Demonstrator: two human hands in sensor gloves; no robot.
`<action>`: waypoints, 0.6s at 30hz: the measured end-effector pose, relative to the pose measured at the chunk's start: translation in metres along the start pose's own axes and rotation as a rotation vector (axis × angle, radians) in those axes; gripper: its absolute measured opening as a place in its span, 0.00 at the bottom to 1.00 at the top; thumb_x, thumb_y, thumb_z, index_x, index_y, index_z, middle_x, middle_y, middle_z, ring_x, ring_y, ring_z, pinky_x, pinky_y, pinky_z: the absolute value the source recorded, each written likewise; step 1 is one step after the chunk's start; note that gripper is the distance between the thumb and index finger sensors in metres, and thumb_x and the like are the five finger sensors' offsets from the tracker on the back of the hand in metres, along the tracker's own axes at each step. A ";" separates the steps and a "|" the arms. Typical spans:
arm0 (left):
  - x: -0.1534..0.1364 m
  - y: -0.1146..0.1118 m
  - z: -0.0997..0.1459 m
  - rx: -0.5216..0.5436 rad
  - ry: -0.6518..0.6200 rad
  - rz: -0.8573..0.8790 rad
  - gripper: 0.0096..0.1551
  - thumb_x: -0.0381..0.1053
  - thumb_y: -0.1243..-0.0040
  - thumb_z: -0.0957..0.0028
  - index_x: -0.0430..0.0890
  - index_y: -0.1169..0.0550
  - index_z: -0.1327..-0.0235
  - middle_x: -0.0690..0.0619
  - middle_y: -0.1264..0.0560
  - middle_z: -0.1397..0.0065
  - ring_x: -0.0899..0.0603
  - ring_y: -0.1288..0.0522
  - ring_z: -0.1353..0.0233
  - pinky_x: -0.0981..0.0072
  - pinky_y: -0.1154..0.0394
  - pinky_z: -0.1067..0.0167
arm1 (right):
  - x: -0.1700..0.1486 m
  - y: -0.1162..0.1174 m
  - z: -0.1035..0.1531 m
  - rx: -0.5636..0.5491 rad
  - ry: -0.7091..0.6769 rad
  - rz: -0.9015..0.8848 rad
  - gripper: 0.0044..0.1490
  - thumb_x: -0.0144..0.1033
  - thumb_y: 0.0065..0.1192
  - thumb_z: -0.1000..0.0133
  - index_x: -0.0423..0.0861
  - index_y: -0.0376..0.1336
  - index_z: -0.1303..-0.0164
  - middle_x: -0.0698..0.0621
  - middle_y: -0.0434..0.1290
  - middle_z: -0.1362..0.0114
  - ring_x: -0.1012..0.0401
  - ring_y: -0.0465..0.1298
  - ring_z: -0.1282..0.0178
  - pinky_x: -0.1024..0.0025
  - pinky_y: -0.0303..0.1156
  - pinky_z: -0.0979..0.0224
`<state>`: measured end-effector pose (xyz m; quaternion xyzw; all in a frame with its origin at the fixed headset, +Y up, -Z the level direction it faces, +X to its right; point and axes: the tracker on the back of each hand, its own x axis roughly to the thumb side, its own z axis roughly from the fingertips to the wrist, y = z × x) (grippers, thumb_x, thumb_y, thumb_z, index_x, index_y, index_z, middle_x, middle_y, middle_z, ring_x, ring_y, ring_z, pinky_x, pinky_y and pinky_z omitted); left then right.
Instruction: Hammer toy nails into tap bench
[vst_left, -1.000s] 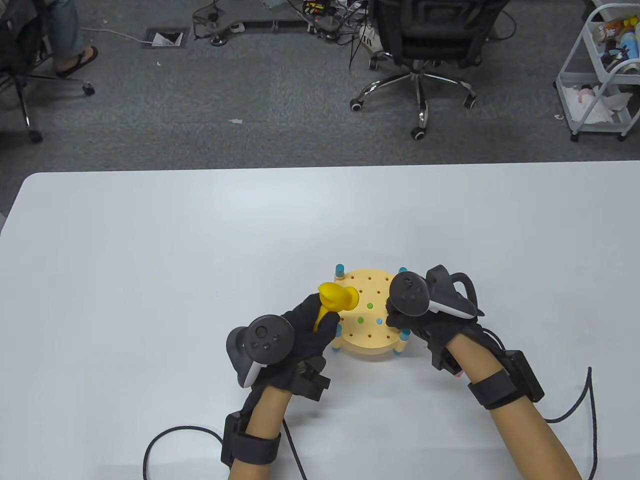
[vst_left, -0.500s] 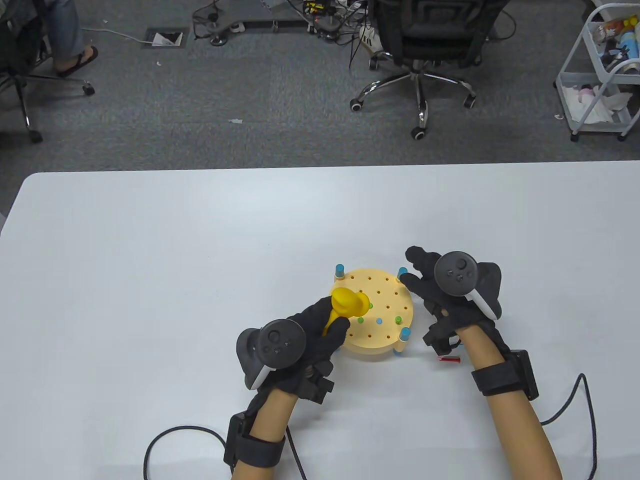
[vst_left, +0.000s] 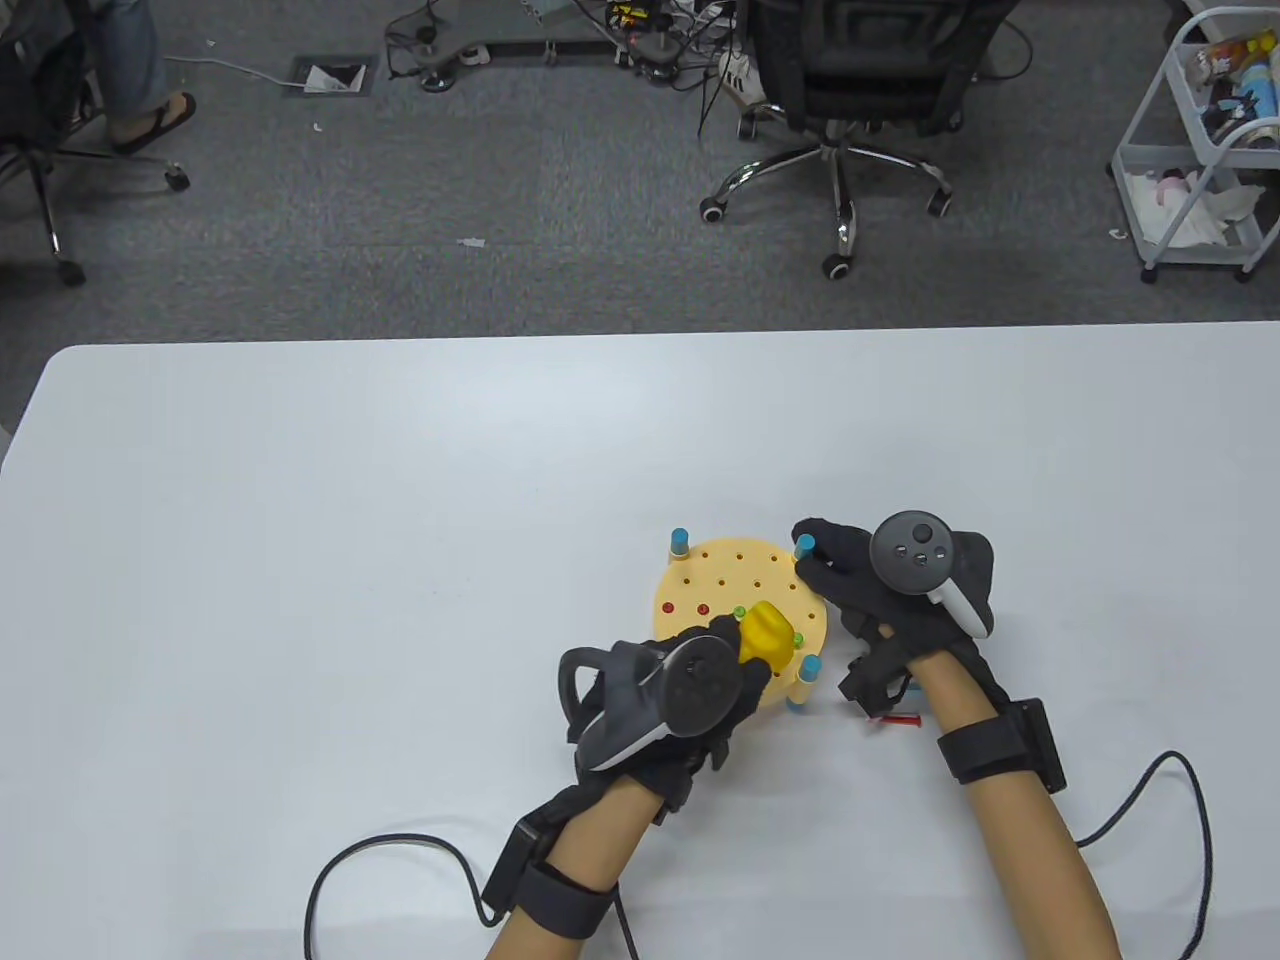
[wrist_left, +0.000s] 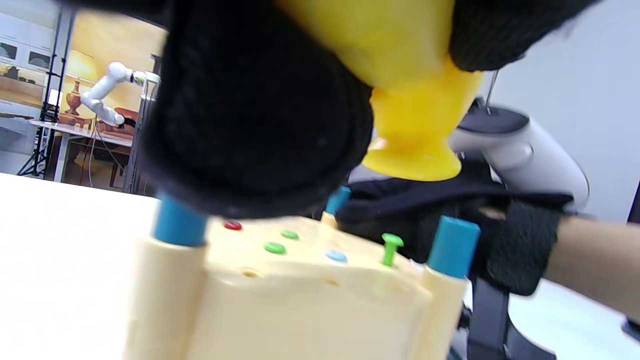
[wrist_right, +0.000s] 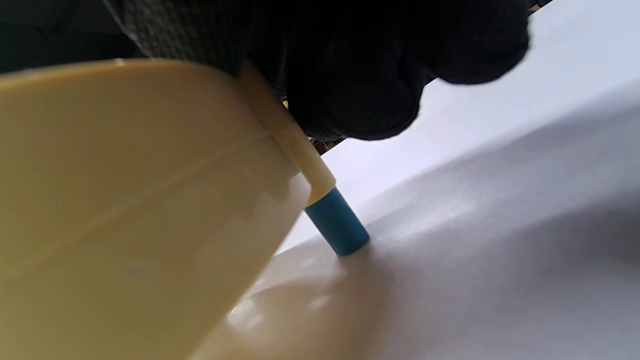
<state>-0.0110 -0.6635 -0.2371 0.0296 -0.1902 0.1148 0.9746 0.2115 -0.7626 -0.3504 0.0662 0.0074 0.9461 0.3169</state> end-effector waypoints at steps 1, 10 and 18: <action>0.007 0.000 -0.005 0.000 0.017 -0.043 0.37 0.65 0.44 0.56 0.40 0.22 0.44 0.43 0.12 0.59 0.44 0.13 0.74 0.60 0.21 0.79 | -0.001 0.001 0.000 0.003 -0.001 -0.006 0.36 0.50 0.57 0.50 0.53 0.62 0.29 0.47 0.75 0.33 0.56 0.79 0.48 0.64 0.76 0.47; 0.023 -0.016 -0.025 -0.053 0.105 -0.133 0.37 0.64 0.45 0.56 0.39 0.22 0.44 0.42 0.12 0.59 0.44 0.12 0.74 0.59 0.21 0.79 | -0.001 0.002 0.000 0.003 0.000 -0.025 0.36 0.50 0.57 0.50 0.53 0.62 0.30 0.46 0.75 0.33 0.56 0.79 0.48 0.64 0.76 0.47; 0.019 -0.035 -0.026 -0.023 0.115 -0.136 0.37 0.62 0.47 0.56 0.36 0.23 0.43 0.40 0.13 0.60 0.42 0.12 0.72 0.58 0.21 0.79 | 0.000 0.002 0.000 0.001 0.002 -0.020 0.36 0.50 0.56 0.50 0.53 0.62 0.30 0.46 0.75 0.33 0.56 0.79 0.48 0.64 0.76 0.47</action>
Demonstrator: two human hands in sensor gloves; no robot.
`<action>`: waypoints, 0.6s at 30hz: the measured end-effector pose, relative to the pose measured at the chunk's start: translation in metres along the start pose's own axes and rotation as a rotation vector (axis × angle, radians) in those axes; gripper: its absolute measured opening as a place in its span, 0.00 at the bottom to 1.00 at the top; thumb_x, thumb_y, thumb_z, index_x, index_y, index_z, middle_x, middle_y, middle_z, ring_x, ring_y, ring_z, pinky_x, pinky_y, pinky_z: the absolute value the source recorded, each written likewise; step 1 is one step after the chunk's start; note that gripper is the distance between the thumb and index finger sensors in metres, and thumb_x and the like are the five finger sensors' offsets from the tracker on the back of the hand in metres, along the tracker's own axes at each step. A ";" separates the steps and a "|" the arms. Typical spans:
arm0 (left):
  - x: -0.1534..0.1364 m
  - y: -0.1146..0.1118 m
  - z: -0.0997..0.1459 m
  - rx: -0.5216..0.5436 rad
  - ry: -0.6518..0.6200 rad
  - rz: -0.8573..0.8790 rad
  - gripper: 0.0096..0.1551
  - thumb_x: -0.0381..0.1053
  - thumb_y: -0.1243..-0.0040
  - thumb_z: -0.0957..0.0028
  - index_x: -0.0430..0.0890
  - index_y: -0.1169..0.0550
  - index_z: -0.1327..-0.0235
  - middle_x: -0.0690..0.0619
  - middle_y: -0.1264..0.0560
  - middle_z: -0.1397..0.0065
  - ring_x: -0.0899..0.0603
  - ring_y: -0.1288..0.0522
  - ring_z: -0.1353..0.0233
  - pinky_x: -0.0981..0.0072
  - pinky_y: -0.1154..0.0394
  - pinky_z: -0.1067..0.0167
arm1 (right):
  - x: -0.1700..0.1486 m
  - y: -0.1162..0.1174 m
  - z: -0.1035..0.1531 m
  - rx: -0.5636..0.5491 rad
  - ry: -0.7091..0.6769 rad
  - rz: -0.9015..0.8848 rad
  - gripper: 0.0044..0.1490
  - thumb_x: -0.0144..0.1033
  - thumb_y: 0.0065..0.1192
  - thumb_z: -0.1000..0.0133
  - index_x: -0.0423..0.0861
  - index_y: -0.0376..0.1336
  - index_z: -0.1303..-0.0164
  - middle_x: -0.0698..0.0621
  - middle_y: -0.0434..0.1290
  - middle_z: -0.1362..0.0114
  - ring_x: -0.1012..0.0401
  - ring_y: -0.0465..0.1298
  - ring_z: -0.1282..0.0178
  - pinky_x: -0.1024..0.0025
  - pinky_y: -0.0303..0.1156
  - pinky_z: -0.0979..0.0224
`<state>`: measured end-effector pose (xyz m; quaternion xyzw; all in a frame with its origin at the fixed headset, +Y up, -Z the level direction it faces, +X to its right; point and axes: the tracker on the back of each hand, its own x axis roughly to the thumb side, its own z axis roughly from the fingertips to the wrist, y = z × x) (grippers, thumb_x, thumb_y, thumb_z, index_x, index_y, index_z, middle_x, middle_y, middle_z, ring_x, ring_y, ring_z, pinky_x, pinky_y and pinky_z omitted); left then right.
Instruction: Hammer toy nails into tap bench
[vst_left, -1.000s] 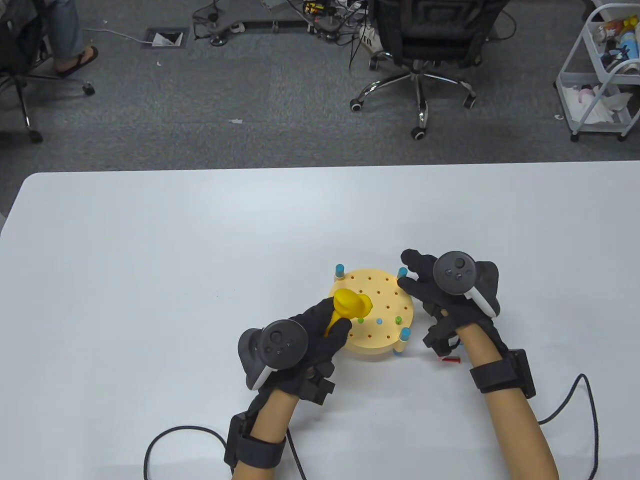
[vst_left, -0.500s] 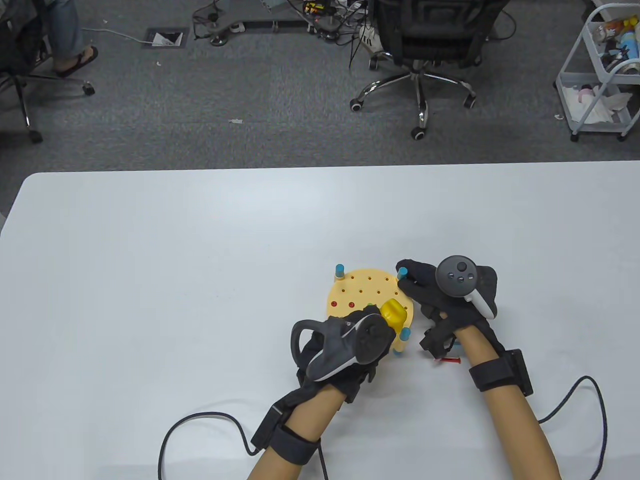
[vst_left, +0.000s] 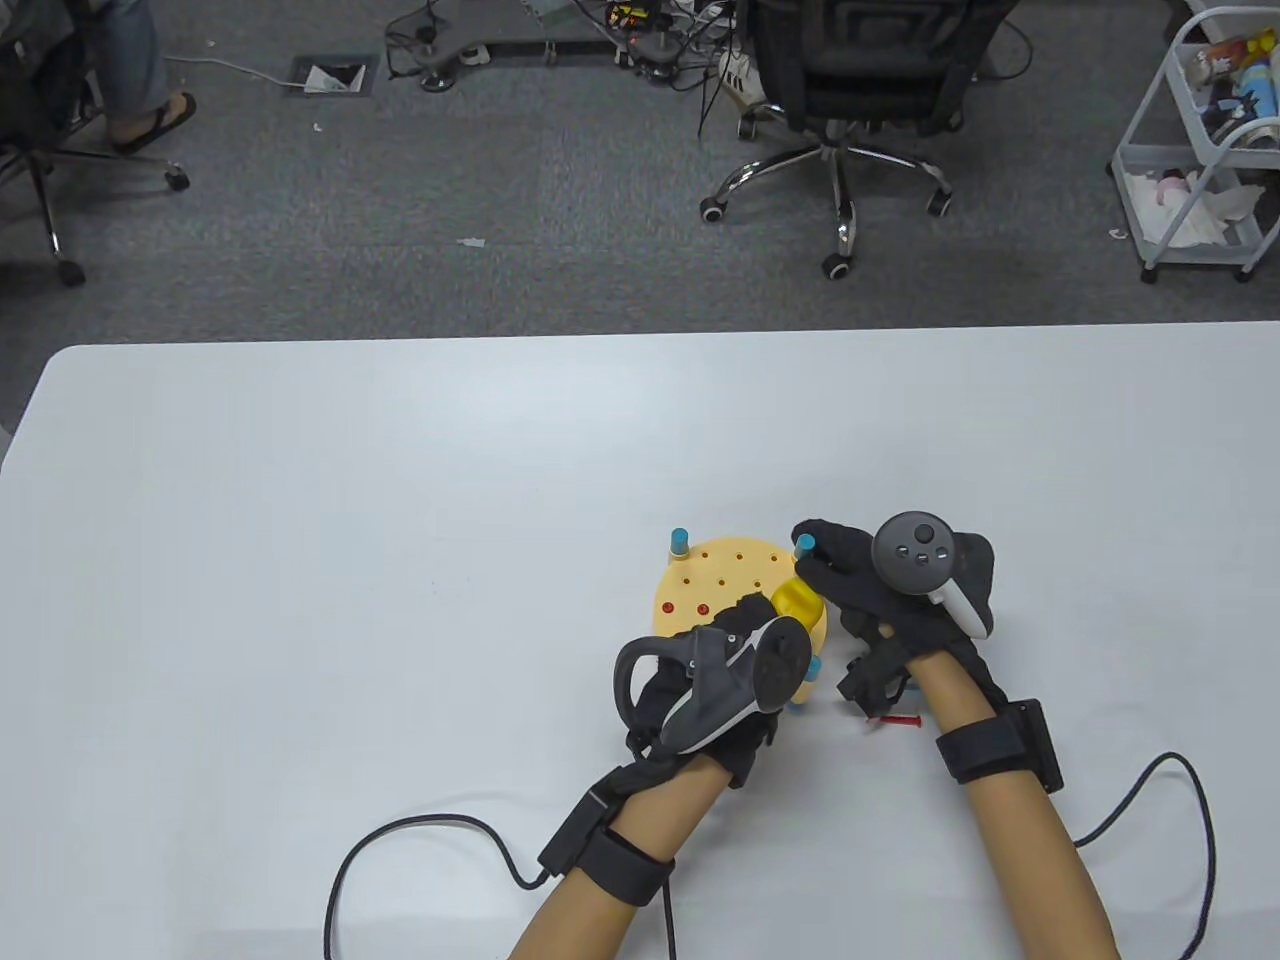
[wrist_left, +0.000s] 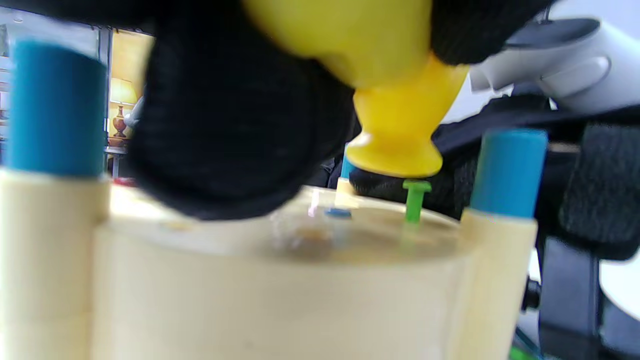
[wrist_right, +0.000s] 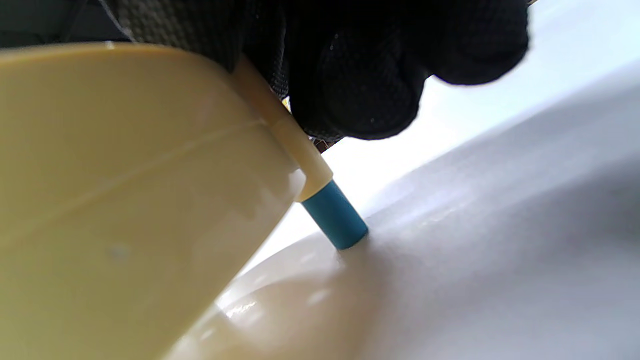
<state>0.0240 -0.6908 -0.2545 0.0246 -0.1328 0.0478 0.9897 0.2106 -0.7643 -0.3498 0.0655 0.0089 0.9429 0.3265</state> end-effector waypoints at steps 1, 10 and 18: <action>0.000 0.001 0.000 -0.038 0.007 -0.053 0.38 0.62 0.50 0.55 0.38 0.25 0.42 0.42 0.14 0.59 0.44 0.12 0.71 0.60 0.21 0.78 | 0.000 0.000 0.000 -0.002 0.000 0.002 0.36 0.50 0.56 0.50 0.53 0.62 0.30 0.46 0.75 0.33 0.56 0.79 0.48 0.64 0.76 0.47; 0.005 0.004 0.007 0.100 0.012 -0.074 0.37 0.62 0.48 0.57 0.38 0.24 0.43 0.42 0.14 0.60 0.44 0.13 0.71 0.61 0.21 0.78 | 0.000 0.000 0.001 -0.004 0.000 0.003 0.36 0.51 0.56 0.50 0.53 0.62 0.30 0.46 0.75 0.33 0.56 0.79 0.48 0.64 0.76 0.47; 0.008 0.005 0.010 0.208 -0.030 -0.039 0.37 0.62 0.46 0.58 0.38 0.23 0.44 0.41 0.14 0.61 0.44 0.13 0.72 0.61 0.21 0.80 | 0.000 0.001 0.001 -0.007 0.000 -0.002 0.36 0.51 0.56 0.50 0.53 0.62 0.30 0.46 0.75 0.33 0.56 0.79 0.48 0.64 0.76 0.47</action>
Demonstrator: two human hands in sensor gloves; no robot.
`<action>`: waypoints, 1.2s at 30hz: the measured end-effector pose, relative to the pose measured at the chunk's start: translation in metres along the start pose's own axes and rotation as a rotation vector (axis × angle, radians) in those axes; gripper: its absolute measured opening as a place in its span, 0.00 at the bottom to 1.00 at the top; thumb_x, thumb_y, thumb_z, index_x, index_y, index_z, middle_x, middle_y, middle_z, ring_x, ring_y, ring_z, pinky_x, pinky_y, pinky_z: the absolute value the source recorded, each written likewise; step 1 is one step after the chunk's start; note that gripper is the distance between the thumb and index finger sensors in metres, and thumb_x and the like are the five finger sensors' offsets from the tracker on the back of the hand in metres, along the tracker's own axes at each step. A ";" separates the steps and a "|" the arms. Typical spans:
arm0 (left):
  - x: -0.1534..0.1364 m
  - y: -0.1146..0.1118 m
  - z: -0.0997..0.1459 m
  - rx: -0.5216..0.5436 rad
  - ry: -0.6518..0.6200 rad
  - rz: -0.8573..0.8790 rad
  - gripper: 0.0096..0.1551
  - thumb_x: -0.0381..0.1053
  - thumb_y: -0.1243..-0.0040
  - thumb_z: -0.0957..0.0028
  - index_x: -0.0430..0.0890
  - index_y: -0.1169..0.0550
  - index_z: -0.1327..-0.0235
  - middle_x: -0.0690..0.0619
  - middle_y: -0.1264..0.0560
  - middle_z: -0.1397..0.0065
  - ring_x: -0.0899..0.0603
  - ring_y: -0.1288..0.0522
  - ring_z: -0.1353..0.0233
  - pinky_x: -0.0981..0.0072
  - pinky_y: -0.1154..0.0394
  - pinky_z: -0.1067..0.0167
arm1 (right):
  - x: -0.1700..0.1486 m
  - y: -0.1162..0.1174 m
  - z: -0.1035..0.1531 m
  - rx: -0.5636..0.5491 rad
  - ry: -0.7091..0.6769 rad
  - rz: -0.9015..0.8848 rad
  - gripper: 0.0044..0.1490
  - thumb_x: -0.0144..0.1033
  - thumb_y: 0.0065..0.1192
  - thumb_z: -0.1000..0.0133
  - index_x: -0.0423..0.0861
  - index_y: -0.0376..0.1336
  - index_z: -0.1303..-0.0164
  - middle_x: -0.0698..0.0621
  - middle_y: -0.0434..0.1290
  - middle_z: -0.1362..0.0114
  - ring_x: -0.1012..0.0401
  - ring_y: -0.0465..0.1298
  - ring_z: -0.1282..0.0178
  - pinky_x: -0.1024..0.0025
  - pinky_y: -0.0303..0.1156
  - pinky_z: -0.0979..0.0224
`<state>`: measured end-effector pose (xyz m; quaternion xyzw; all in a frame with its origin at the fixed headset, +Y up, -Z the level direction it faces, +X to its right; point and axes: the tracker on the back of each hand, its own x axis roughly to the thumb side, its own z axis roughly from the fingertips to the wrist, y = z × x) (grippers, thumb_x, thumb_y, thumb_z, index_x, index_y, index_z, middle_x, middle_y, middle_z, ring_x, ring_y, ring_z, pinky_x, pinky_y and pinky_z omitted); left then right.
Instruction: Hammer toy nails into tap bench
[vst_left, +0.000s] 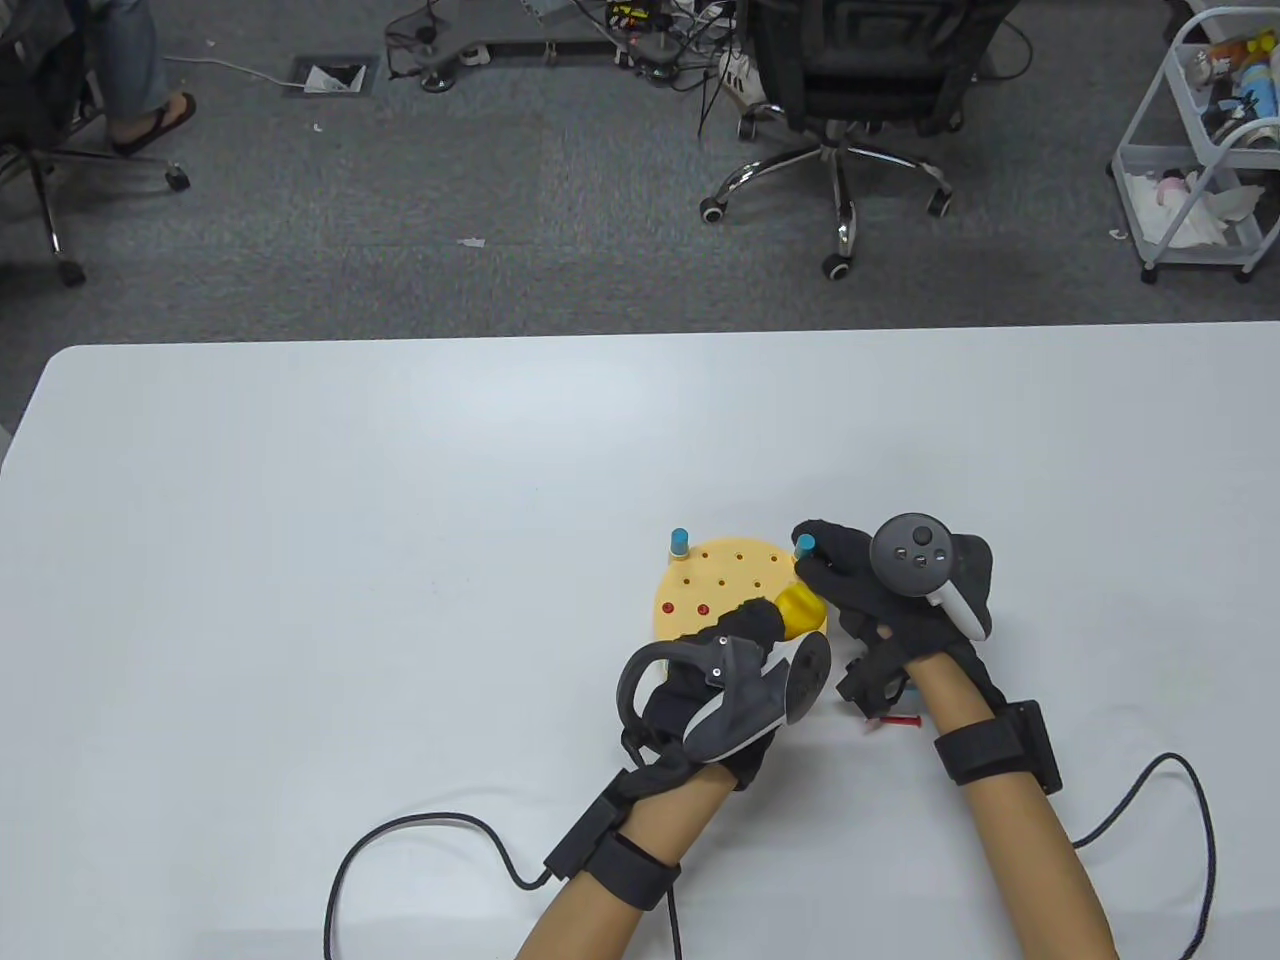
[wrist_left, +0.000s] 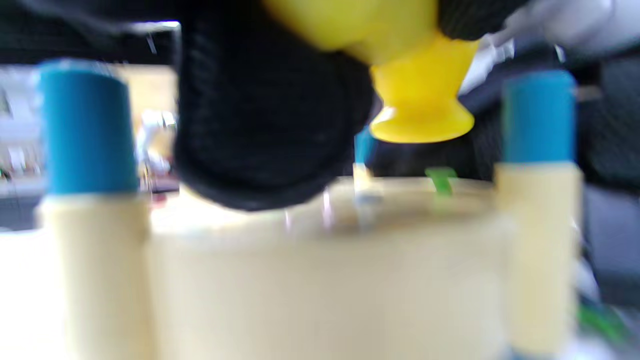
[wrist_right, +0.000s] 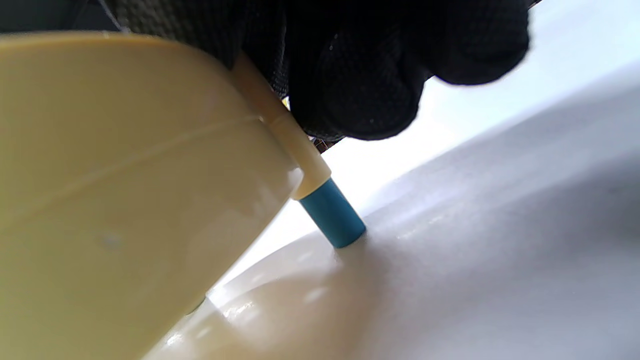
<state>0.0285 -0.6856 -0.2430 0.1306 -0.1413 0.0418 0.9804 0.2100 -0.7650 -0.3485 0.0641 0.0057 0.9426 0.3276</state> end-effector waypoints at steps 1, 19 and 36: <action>0.001 -0.006 -0.002 -0.034 -0.028 0.034 0.37 0.59 0.40 0.61 0.34 0.18 0.48 0.36 0.11 0.65 0.39 0.13 0.76 0.57 0.22 0.83 | 0.000 0.000 0.000 -0.001 0.001 -0.003 0.36 0.51 0.56 0.50 0.53 0.62 0.30 0.46 0.75 0.33 0.56 0.79 0.48 0.64 0.76 0.47; 0.006 -0.006 -0.009 -0.238 -0.079 -0.199 0.38 0.65 0.49 0.61 0.39 0.22 0.49 0.44 0.13 0.66 0.46 0.13 0.76 0.65 0.20 0.83 | 0.003 0.001 0.001 -0.013 0.002 0.026 0.36 0.51 0.55 0.50 0.52 0.61 0.30 0.45 0.75 0.33 0.56 0.79 0.49 0.64 0.76 0.48; -0.001 0.020 0.002 -0.043 0.019 -0.098 0.38 0.65 0.49 0.62 0.40 0.21 0.51 0.43 0.13 0.68 0.45 0.13 0.79 0.63 0.20 0.84 | 0.001 0.002 0.001 0.000 0.007 0.011 0.37 0.51 0.54 0.50 0.53 0.61 0.30 0.45 0.75 0.33 0.56 0.80 0.50 0.64 0.76 0.49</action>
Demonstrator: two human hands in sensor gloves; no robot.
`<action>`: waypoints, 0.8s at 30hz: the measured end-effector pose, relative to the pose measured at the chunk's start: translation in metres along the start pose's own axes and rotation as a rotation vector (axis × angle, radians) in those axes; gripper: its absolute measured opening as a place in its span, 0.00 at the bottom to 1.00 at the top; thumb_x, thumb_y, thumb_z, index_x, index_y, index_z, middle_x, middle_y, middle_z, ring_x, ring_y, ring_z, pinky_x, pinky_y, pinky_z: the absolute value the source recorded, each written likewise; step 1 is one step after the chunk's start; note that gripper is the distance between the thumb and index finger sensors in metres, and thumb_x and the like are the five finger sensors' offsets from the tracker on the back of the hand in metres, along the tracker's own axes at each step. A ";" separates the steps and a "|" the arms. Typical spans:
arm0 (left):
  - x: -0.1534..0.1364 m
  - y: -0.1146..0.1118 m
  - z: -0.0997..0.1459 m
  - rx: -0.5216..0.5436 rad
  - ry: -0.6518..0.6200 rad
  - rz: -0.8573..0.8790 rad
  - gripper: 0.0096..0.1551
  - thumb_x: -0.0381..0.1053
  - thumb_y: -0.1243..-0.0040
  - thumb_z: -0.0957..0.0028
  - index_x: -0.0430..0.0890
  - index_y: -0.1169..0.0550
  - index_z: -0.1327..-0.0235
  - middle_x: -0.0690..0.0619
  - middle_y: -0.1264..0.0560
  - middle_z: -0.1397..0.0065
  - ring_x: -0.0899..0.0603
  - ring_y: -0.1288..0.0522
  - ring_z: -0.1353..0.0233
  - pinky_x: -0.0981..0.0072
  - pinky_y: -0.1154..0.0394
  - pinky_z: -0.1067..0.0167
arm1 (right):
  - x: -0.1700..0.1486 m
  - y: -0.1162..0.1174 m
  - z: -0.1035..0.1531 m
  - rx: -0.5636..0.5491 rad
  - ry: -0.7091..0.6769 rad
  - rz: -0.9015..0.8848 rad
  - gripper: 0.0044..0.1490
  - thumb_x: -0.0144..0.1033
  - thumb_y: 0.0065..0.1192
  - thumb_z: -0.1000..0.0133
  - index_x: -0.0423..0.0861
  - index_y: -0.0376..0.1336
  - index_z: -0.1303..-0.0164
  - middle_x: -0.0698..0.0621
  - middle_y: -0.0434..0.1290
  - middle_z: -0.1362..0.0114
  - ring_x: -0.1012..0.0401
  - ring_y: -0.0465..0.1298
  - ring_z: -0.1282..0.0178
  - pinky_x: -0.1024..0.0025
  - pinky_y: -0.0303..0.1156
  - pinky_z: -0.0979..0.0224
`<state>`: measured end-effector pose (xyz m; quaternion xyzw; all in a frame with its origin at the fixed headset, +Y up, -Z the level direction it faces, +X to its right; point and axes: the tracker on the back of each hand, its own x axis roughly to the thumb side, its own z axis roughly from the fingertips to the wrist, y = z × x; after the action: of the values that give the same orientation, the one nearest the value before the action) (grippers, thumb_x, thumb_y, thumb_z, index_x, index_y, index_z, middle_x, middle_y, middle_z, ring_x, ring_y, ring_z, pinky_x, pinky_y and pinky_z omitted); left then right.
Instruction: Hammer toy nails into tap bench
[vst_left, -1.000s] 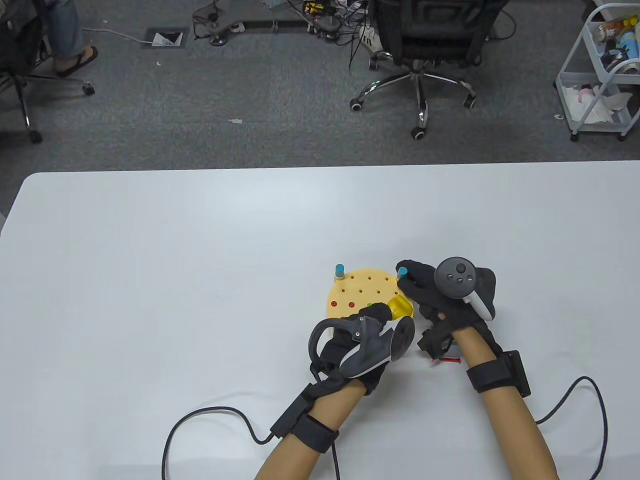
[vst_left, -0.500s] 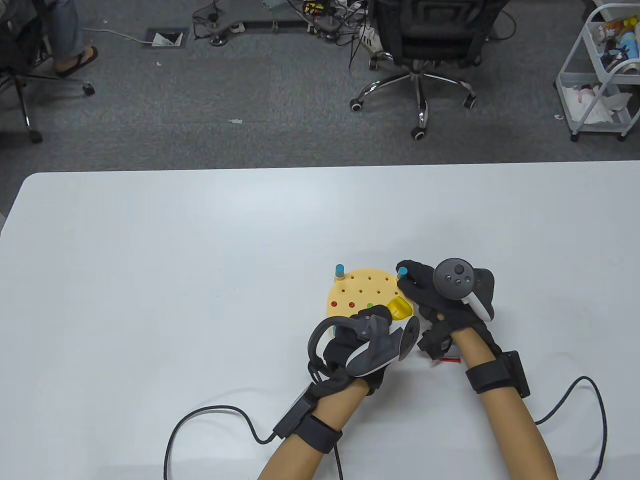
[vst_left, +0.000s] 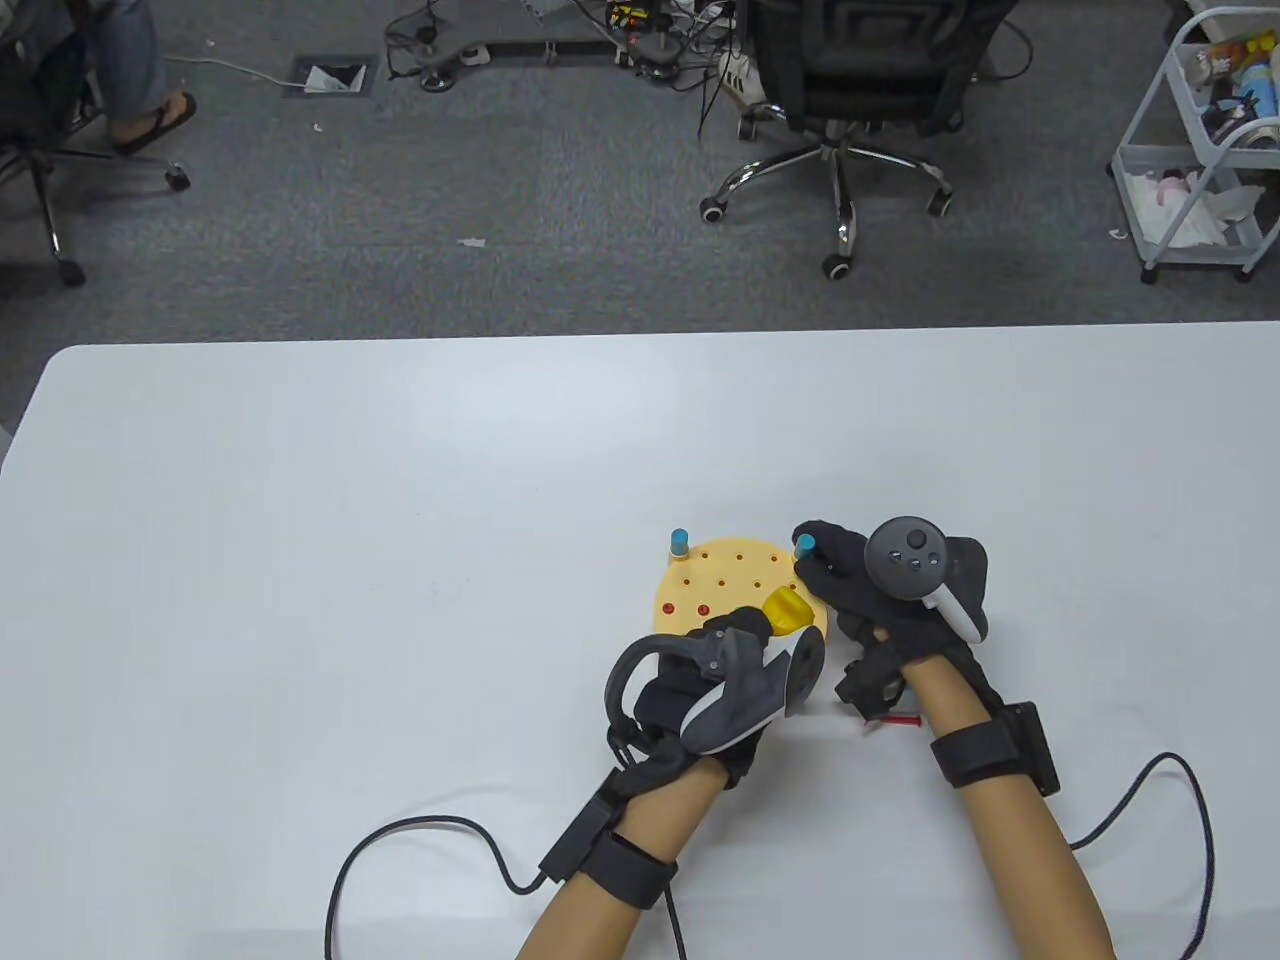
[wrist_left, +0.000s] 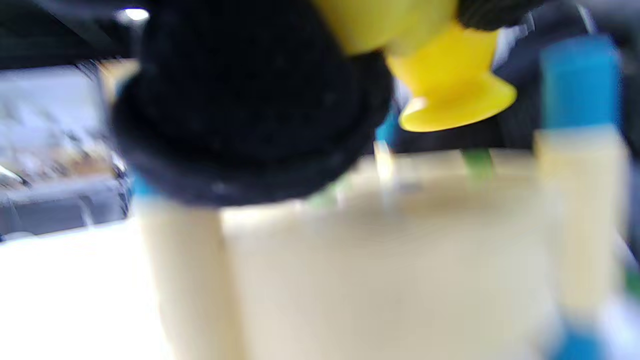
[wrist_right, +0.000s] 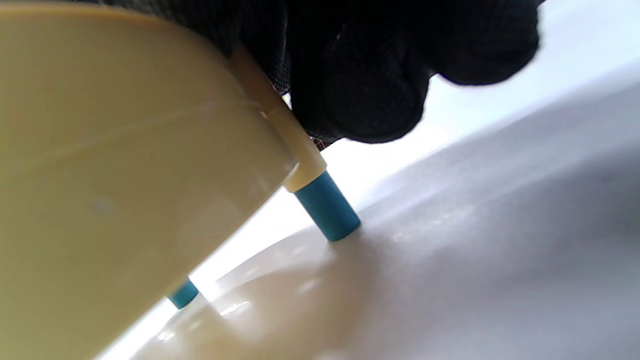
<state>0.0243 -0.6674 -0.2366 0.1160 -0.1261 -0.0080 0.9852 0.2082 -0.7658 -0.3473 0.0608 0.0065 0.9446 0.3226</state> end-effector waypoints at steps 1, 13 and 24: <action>-0.001 0.012 0.006 0.049 -0.009 0.056 0.38 0.65 0.49 0.62 0.39 0.21 0.51 0.43 0.13 0.68 0.45 0.13 0.79 0.63 0.20 0.85 | -0.001 0.000 0.000 0.004 0.003 -0.015 0.37 0.51 0.54 0.50 0.52 0.61 0.30 0.44 0.75 0.33 0.55 0.79 0.50 0.63 0.76 0.49; 0.011 -0.025 -0.013 -0.190 -0.015 -0.147 0.38 0.66 0.49 0.62 0.40 0.20 0.52 0.44 0.13 0.70 0.46 0.13 0.82 0.64 0.20 0.86 | 0.005 0.000 0.000 0.002 -0.007 0.066 0.37 0.51 0.53 0.50 0.52 0.60 0.29 0.45 0.75 0.33 0.55 0.80 0.50 0.63 0.76 0.49; 0.013 -0.002 -0.013 -0.011 -0.017 -0.050 0.38 0.65 0.44 0.64 0.39 0.17 0.54 0.41 0.12 0.72 0.42 0.14 0.84 0.60 0.22 0.87 | 0.002 0.003 -0.001 0.014 0.004 0.042 0.37 0.51 0.52 0.50 0.52 0.59 0.29 0.44 0.75 0.33 0.55 0.80 0.51 0.63 0.77 0.50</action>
<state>0.0401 -0.6673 -0.2458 0.1136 -0.1317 -0.0342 0.9842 0.2046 -0.7665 -0.3475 0.0613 0.0126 0.9511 0.3024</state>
